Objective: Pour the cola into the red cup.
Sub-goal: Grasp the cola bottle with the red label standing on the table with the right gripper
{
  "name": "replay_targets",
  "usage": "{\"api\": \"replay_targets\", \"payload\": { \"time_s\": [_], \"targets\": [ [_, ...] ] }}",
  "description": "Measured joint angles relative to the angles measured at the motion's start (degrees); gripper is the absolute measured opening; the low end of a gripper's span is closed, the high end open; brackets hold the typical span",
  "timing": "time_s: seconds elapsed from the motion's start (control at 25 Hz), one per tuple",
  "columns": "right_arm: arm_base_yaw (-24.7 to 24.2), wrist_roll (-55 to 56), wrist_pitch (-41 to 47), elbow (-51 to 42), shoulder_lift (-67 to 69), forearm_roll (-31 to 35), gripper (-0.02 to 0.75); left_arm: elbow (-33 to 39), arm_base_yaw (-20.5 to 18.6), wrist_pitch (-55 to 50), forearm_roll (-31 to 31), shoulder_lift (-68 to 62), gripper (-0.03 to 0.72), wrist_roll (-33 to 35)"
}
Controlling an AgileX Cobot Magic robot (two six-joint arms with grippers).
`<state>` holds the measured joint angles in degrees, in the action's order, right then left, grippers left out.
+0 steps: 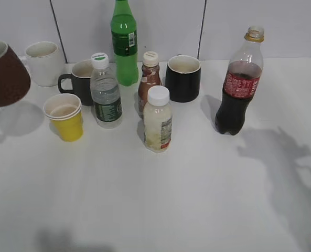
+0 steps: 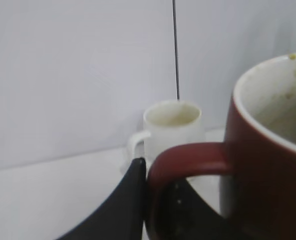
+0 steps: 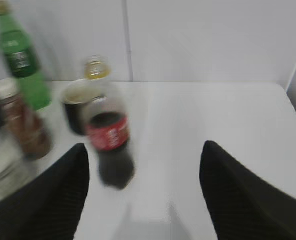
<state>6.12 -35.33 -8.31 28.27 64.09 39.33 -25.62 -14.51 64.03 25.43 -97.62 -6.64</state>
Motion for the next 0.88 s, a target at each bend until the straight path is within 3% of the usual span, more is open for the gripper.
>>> {"api": "replay_targets", "payload": {
  "time_s": [0.08,0.2,0.32,0.6,0.88],
  "targets": [
    [4.4,2.7,-4.0,-0.1,5.5,-4.6,0.519,0.0,0.0,-2.0,0.4,3.2,0.051,-2.0],
    [10.2,14.0,-13.0,-1.6,12.1,-18.5,0.519,0.0,0.0,-3.0,1.8,6.6,0.051,-4.6],
    [12.1,26.9,-22.7,-4.5,17.0,-28.3,0.519,0.0,0.0,-3.2,4.3,9.2,0.051,-5.7],
    [12.3,32.6,-38.2,-8.1,25.8,-32.4,0.559,0.2,0.1,-3.6,8.6,13.7,0.051,-8.5],
    [12.3,35.3,-42.5,-2.0,36.4,-33.7,0.592,0.2,0.1,-4.5,11.6,16.0,0.051,-10.3]
  ]
}}
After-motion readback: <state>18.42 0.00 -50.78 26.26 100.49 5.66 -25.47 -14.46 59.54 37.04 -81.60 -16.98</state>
